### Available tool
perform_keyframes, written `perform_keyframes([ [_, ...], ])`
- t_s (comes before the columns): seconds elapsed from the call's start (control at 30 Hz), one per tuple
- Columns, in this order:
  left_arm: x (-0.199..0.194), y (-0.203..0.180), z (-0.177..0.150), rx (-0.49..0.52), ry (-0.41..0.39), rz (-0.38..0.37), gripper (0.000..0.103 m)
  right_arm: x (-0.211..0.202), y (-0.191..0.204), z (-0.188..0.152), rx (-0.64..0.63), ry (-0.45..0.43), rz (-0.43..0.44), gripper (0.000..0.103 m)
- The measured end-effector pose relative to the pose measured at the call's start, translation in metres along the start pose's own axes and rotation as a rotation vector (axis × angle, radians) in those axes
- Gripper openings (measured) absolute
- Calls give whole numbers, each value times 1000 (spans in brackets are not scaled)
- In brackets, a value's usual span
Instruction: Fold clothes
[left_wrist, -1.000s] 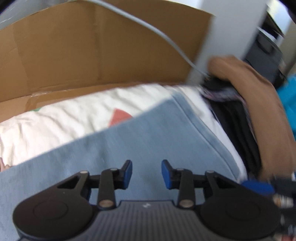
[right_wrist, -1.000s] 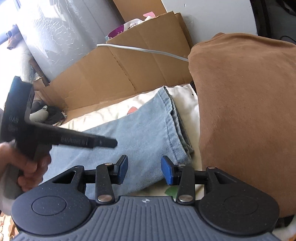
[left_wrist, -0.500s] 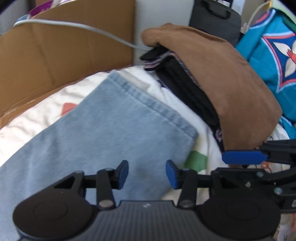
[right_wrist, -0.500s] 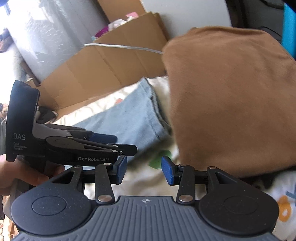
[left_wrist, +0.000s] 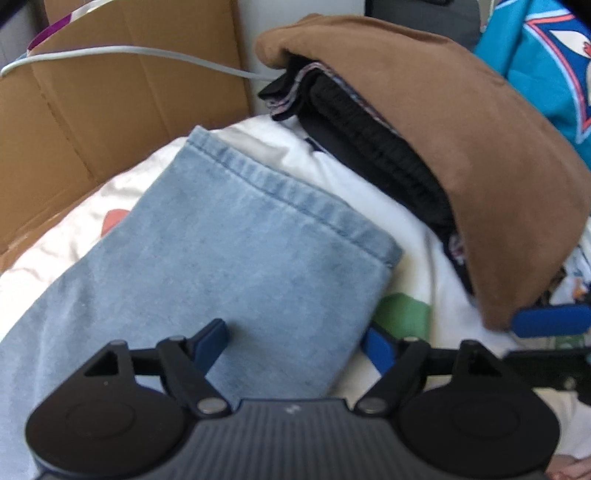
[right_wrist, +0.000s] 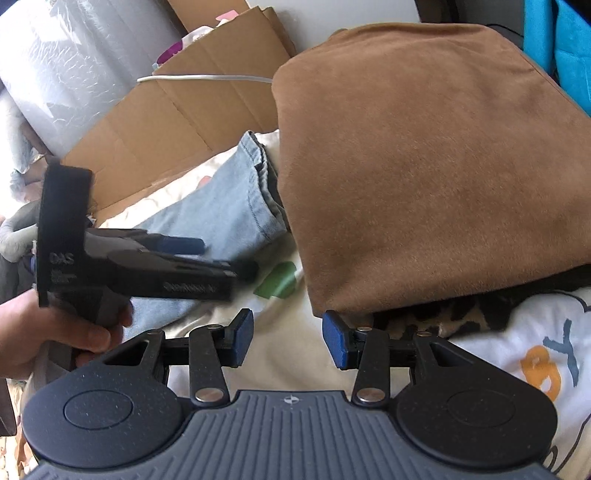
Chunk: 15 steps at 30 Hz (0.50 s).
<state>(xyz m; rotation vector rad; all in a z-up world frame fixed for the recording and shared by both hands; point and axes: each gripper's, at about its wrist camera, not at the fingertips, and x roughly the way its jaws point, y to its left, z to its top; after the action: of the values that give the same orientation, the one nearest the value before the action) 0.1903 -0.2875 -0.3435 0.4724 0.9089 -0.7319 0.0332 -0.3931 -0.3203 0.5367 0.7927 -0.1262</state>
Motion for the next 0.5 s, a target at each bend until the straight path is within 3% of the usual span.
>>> perform_keyframes([
  [0.2, -18, 12, 6, -29, -60, 14, 80, 5, 10, 6, -15, -35, 62, 48],
  [0.3, -27, 18, 8, -30, -103, 8, 71, 10, 15, 10, -25, -37, 67, 48],
  [0.4, -34, 28, 12, -49, -133, -21, 46, 14, 20, 13, -38, -40, 71, 48],
  [0.47, -36, 35, 16, -66, -135, -42, 18, 18, 24, 16, -54, -39, 76, 48],
  [0.5, -37, 39, 18, -75, -134, -52, 14, 20, 25, 18, -59, -41, 80, 48],
])
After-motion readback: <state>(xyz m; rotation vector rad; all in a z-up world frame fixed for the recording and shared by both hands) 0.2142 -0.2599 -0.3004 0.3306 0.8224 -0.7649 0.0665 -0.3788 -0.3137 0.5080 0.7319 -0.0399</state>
